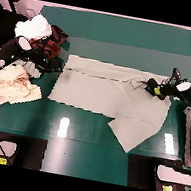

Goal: Fold the shirts.

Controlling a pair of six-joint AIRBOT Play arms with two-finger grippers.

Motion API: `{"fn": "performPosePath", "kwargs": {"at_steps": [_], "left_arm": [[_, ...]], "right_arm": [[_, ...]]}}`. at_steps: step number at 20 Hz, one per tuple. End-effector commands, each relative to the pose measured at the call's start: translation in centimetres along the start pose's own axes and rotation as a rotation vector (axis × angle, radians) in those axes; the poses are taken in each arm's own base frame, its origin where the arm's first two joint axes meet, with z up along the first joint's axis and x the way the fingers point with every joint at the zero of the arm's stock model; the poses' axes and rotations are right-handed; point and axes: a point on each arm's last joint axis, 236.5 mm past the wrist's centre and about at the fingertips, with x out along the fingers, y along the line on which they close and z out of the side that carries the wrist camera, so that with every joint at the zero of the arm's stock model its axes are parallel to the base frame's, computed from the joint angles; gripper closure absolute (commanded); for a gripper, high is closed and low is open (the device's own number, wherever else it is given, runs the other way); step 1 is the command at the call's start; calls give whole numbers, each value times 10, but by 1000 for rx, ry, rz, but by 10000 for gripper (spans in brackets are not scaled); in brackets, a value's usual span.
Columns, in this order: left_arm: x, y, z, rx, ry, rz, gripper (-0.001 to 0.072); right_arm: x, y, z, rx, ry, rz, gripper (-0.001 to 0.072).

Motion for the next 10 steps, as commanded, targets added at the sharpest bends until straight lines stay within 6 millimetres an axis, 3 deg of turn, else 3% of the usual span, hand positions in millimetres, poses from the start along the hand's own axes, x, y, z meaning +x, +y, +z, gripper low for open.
{"fn": "performPosePath", "kwargs": {"at_steps": [1,5,10], "left_arm": [[0,0,-2,0,9,-1,6],[0,0,-4,-1,17,-2,14],[0,-1,-5,-1,23,-3,13]], "right_arm": [[0,-1,0,-4,0,-3,683],[-13,6,-16,-22,65,7,685],[-80,27,-20,-161,20,11,689]]}}
